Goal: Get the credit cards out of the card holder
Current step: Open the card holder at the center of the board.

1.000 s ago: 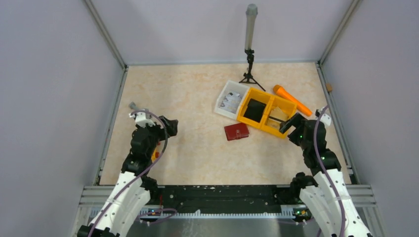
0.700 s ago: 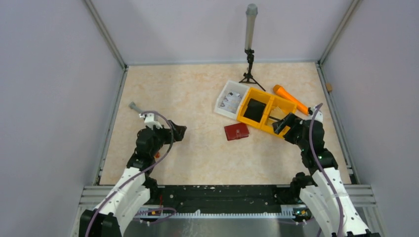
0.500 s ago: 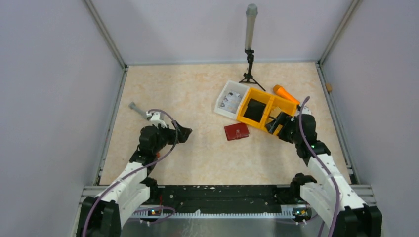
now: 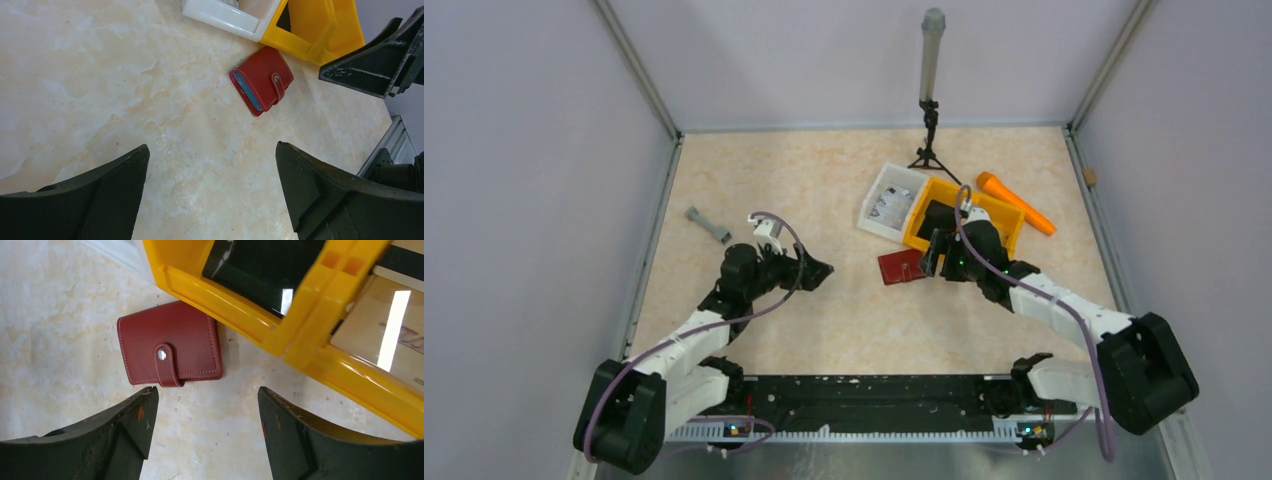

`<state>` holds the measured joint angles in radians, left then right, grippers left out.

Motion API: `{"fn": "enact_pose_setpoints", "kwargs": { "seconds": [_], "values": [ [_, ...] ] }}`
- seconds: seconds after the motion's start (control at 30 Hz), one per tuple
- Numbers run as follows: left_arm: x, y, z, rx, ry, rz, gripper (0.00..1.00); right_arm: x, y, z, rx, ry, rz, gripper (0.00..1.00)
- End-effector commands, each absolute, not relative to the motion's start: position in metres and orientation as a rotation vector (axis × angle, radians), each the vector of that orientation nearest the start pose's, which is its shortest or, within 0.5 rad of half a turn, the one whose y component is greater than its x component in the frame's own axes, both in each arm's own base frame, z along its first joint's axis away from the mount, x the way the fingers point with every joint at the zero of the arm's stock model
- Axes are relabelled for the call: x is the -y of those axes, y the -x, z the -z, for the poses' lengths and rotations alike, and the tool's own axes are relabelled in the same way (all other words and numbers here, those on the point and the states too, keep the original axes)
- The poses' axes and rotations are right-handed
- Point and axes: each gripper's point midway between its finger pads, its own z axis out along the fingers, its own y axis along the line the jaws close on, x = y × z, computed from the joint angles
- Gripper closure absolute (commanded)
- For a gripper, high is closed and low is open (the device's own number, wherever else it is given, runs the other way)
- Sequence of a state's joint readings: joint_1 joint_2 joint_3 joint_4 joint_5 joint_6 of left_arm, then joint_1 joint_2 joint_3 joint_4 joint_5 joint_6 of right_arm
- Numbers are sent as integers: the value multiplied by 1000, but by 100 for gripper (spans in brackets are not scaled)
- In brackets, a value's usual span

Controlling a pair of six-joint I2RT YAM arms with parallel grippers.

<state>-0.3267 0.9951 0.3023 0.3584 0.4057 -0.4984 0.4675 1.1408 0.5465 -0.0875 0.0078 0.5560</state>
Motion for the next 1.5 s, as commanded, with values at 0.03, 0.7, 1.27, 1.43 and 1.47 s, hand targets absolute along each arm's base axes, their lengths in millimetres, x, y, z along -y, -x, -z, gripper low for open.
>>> {"fn": "enact_pose_setpoints", "kwargs": {
  "seconds": [0.03, 0.7, 1.27, 1.43, 1.47],
  "values": [
    [195, -270, -136, -1926, -200, 957, 1, -186, -299, -83, -2279, -47, -505, 30],
    [203, -270, -129, -1966, -229, 985, 1, -221, -314, -65, -2319, -52, -628, 64],
    [216, -268, -124, -1996, -253, 1073, 1, -241, -299, -119, -2206, 136, -813, 100],
    [216, -266, -129, -1956, -266, 1086, 1, -260, -284, -144, -2167, 291, -952, 100],
    [216, -265, -131, -1948, -271, 1089, 1, -262, -282, -148, -2161, 318, -967, 100]
  ]
}}
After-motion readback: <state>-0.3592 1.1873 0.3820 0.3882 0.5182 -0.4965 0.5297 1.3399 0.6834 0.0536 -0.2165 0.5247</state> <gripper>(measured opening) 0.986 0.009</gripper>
